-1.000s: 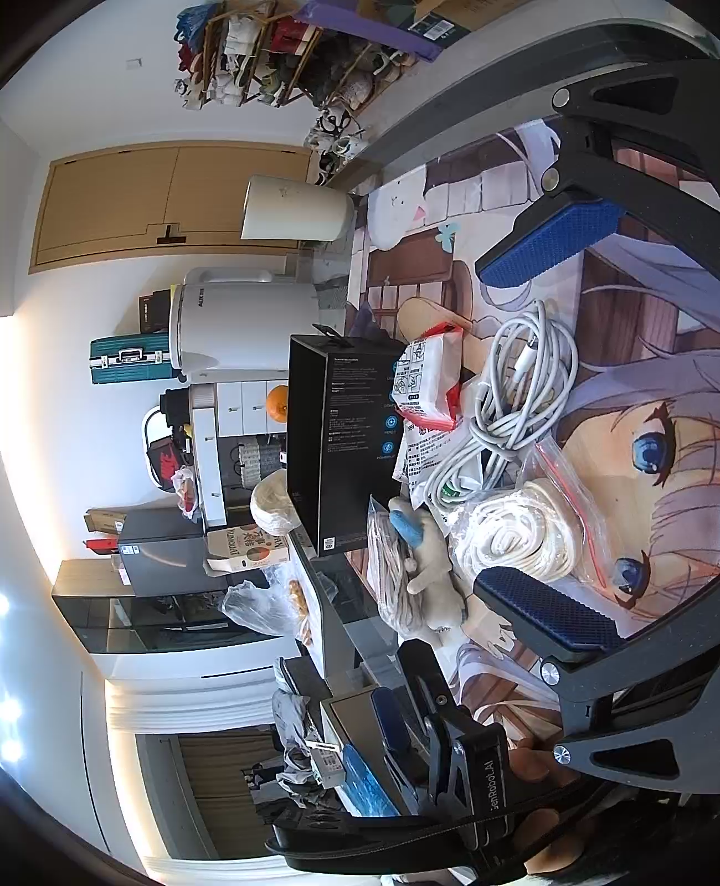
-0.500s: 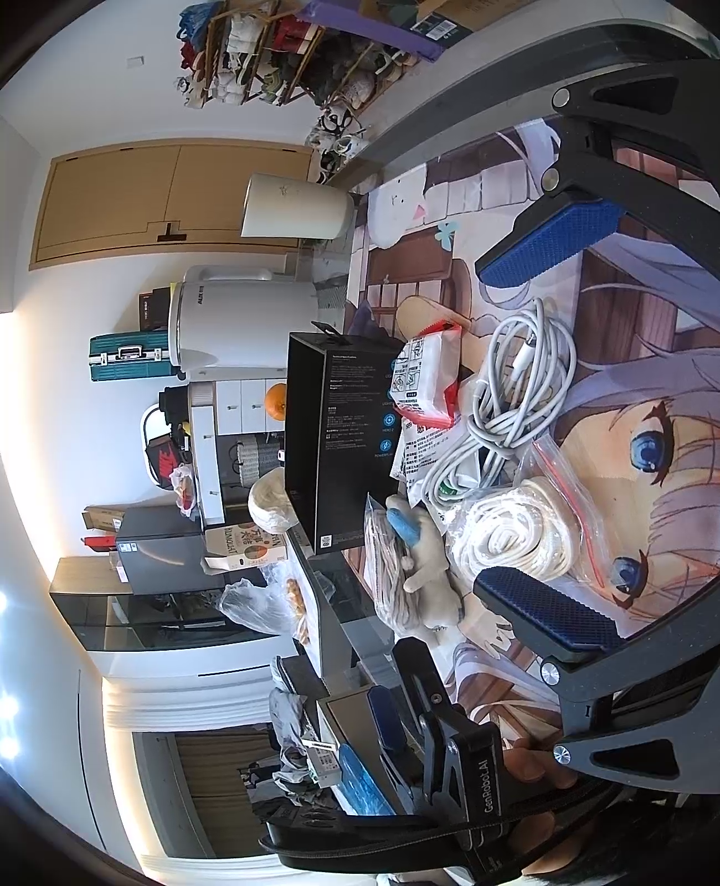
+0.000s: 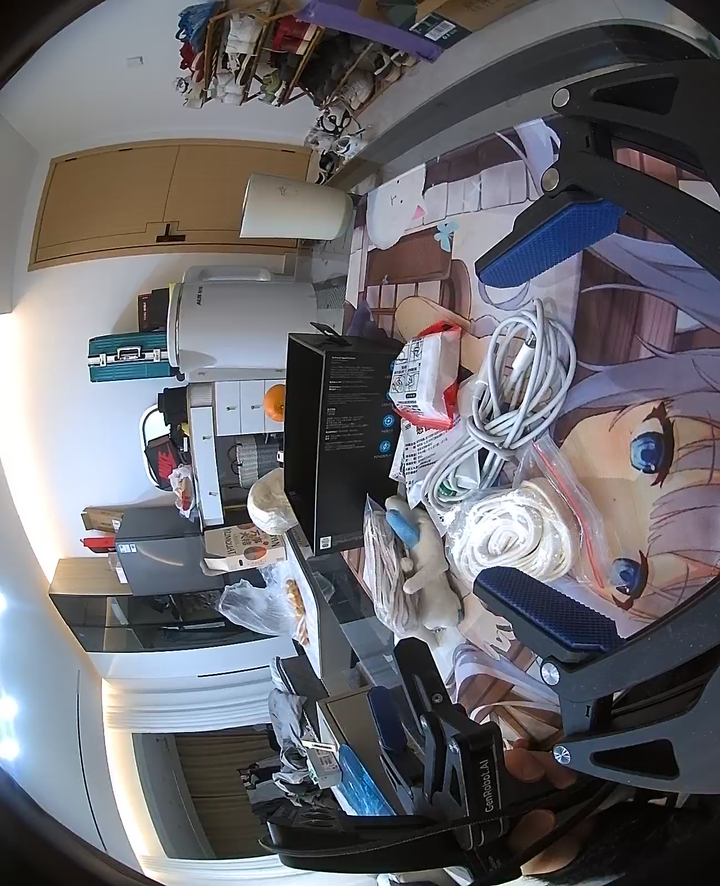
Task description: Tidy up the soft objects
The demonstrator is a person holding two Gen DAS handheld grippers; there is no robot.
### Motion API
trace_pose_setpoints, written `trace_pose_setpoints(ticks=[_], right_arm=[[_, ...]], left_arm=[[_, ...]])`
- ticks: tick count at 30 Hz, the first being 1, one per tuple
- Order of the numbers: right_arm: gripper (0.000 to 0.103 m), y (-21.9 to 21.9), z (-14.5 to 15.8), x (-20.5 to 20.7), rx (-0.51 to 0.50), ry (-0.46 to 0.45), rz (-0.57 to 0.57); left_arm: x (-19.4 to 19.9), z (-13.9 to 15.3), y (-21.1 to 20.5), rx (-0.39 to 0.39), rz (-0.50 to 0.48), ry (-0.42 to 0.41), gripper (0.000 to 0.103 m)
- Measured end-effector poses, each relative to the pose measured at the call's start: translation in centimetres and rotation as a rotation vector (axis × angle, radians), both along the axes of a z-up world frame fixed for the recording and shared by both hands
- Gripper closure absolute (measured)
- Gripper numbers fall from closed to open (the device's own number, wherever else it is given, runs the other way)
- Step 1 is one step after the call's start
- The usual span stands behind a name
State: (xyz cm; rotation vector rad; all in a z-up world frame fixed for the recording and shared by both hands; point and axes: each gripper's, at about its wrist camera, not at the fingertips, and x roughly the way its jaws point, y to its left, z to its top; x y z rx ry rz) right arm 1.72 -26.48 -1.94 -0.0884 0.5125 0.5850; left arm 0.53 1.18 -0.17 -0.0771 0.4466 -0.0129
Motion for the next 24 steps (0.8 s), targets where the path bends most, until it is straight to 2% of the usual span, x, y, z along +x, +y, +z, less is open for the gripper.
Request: trace_pose_setpoints(ticks=[24], right_arm=[[0.000,-0.02,-0.11,0.15,-0.008,-0.002,0.009]], left_arm=[[-0.06,0.04,-0.23,0.012,0.003,-0.005,0.000]])
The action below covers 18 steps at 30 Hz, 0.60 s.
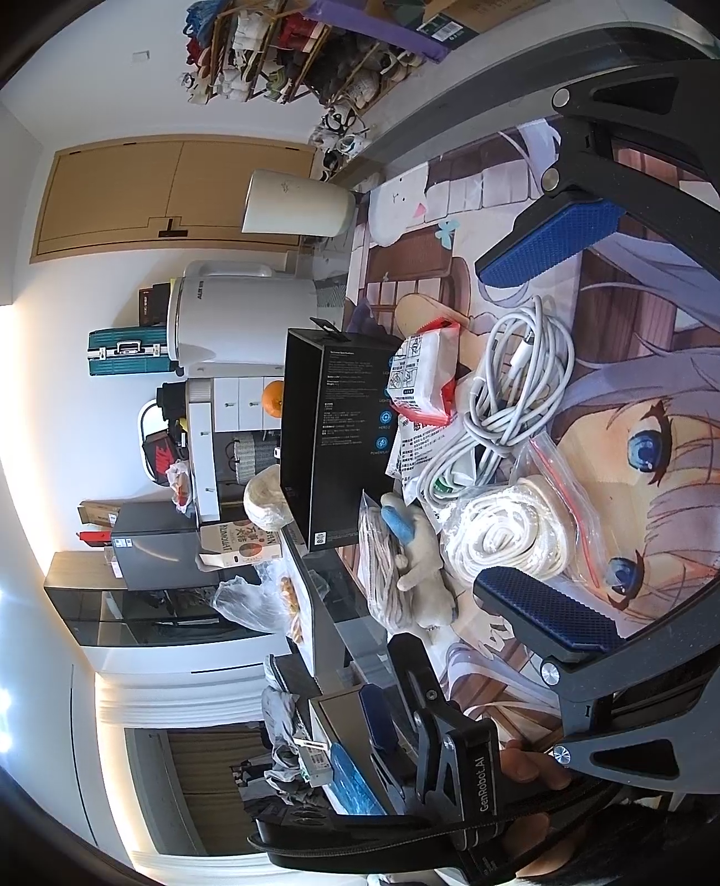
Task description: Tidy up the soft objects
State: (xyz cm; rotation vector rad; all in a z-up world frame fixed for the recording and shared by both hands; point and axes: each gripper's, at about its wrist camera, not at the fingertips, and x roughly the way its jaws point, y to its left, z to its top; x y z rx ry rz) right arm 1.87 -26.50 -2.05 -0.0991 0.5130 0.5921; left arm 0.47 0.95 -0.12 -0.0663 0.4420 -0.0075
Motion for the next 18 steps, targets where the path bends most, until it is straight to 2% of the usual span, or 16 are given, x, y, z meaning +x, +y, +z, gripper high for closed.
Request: trace_pose_setpoints(ticks=[18], right_arm=[[0.000,0.05,-0.05,-0.16,-0.007,-0.007,-0.004]], left_arm=[[0.08,-0.09,0.12,0.012,0.018,0.013,0.000]])
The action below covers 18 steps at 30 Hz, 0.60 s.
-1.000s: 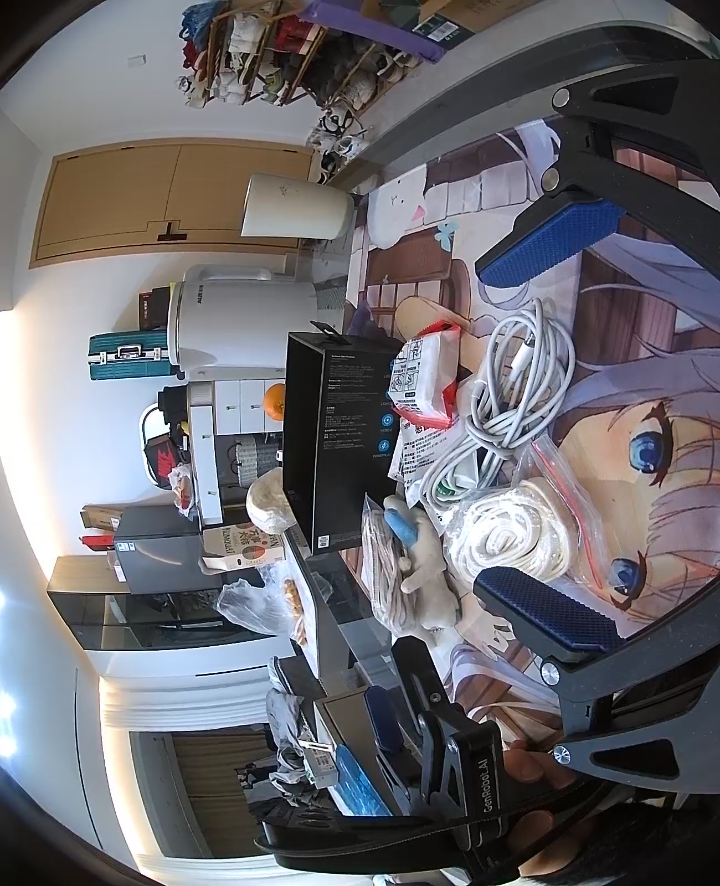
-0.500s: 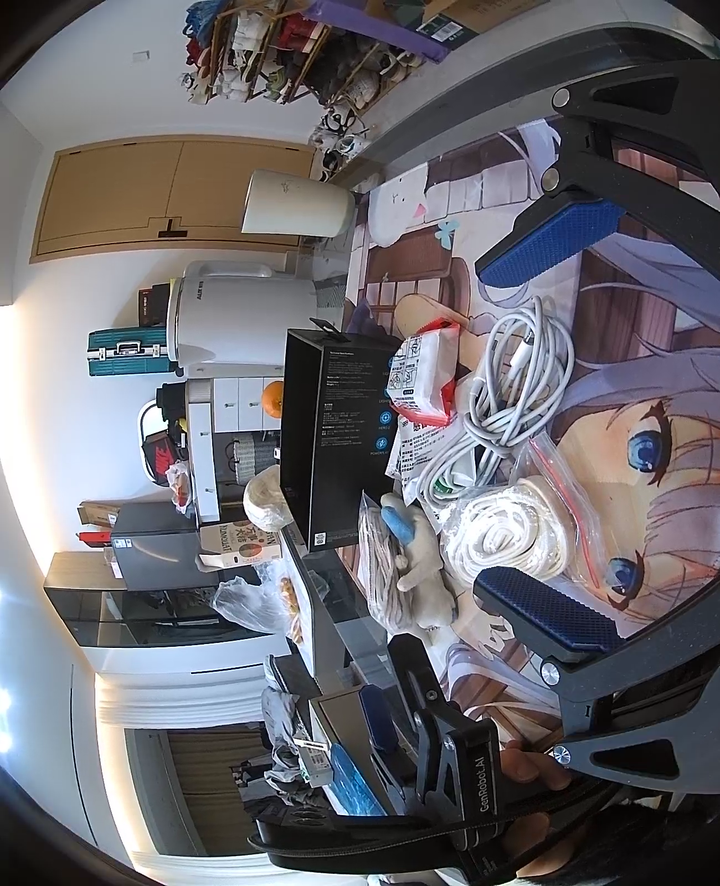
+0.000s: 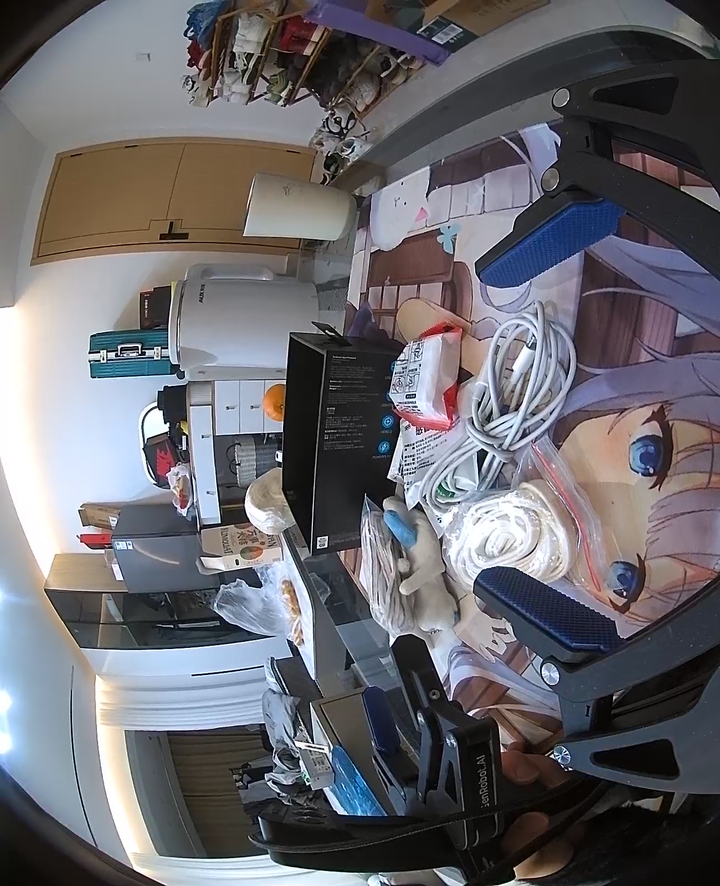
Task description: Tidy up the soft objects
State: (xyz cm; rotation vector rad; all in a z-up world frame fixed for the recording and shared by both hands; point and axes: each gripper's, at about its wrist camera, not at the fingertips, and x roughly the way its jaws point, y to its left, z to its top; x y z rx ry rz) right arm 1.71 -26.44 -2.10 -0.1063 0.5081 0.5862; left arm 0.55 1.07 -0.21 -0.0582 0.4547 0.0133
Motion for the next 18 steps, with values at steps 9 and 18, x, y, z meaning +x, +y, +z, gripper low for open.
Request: trace_pose_setpoints(ticks=[9,18], right_arm=[[0.000,-0.5,0.5,0.4,-0.027,0.008,-0.001],[0.001,-1.2,1.1,1.9,-0.002,0.075,0.010]], left_arm=[[0.5,0.3,0.1,0.016,0.019,0.026,0.000],[1.5,1.1,1.2,-0.016,0.012,0.059,0.000]])
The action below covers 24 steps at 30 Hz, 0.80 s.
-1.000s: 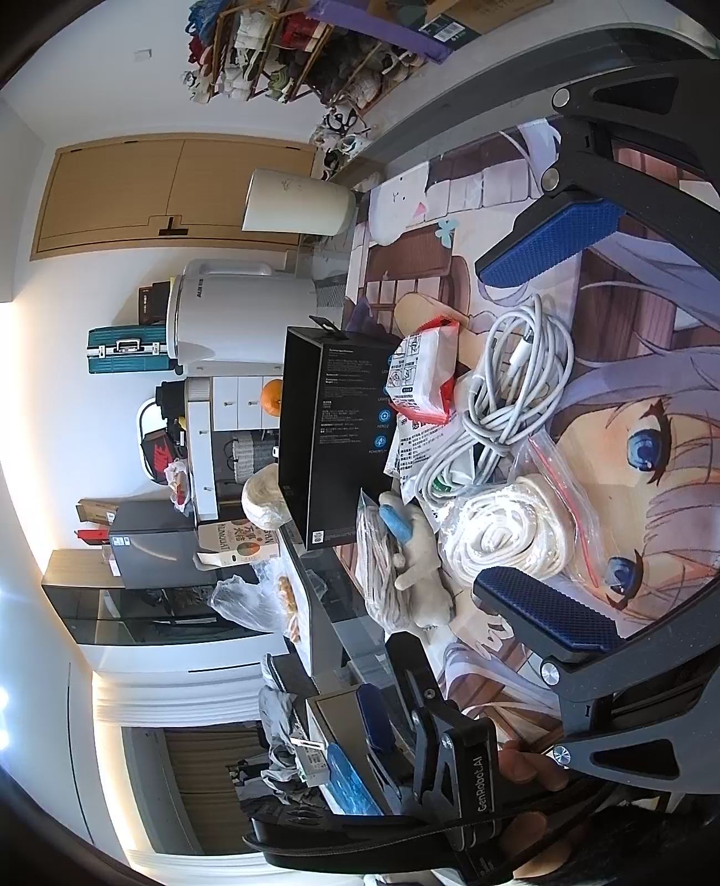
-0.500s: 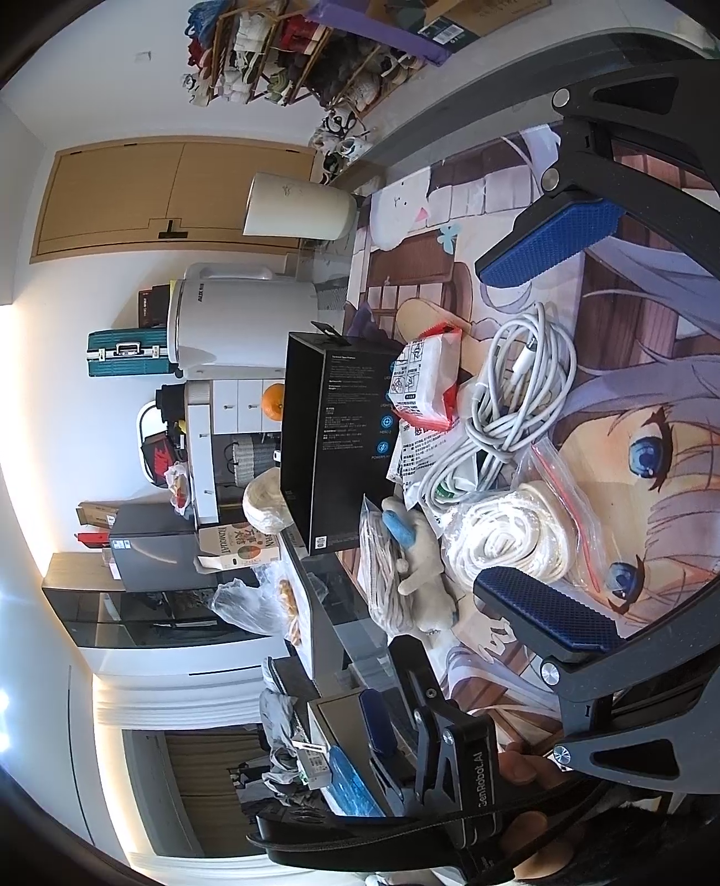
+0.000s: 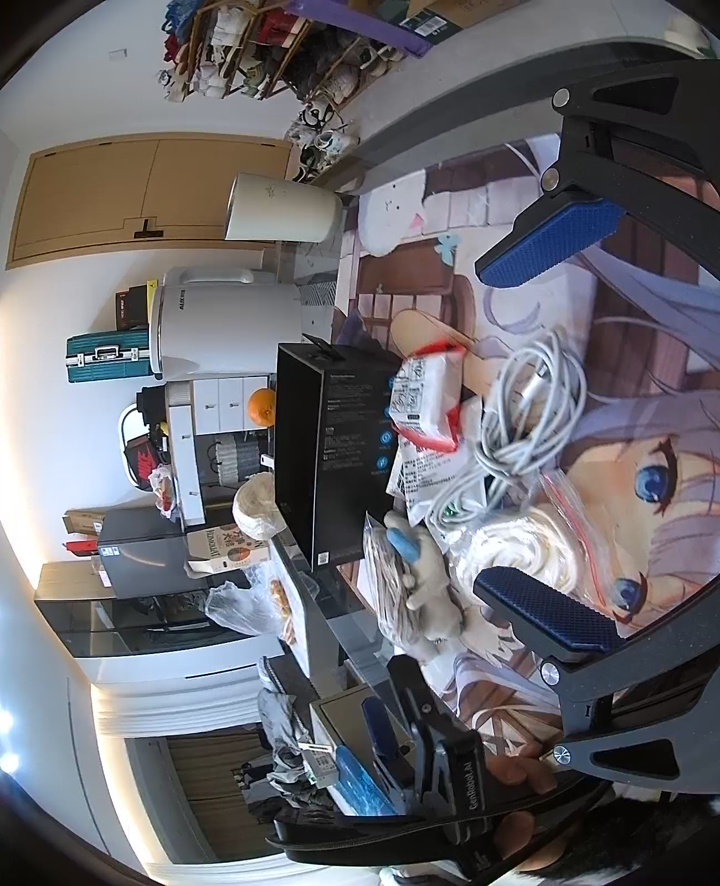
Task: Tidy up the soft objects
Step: 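Grasp the white-red wipes packet with the right tool while the left tool grasps the rope zip bag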
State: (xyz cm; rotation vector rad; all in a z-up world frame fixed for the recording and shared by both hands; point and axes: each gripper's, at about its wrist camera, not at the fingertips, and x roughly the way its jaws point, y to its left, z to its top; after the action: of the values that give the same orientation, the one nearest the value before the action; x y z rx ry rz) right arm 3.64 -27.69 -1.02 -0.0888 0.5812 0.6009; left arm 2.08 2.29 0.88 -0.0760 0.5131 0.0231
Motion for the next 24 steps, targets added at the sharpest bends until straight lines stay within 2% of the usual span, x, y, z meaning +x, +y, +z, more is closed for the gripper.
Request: trace_pose_setpoints(ticks=[4,7,12,17,24], right_arm=[[0.000,0.2,0.4,0.7,-0.026,0.010,-0.003],[0.000,0.1,0.7,1.5,-0.032,0.032,-0.005],[0.000,0.3,1.1,2.9,-0.066,0.050,-0.019],[0.000,0.9,1.3,4.2,-0.096,0.065,-0.018],[0.000,1.6,1.0,7.1,-0.112,0.145,-0.006]], left_arm=[[0.5,0.5,0.2,-0.024,-0.015,0.000,0.000],[0.7,0.9,0.0,-0.014,-0.023,-0.005,0.000],[1.9,1.0,0.0,-0.005,-0.030,0.036,0.000],[3.4,0.7,0.6,-0.036,-0.039,0.090,0.000],[4.9,-0.2,1.0,-0.082,-0.065,0.145,0.000]])
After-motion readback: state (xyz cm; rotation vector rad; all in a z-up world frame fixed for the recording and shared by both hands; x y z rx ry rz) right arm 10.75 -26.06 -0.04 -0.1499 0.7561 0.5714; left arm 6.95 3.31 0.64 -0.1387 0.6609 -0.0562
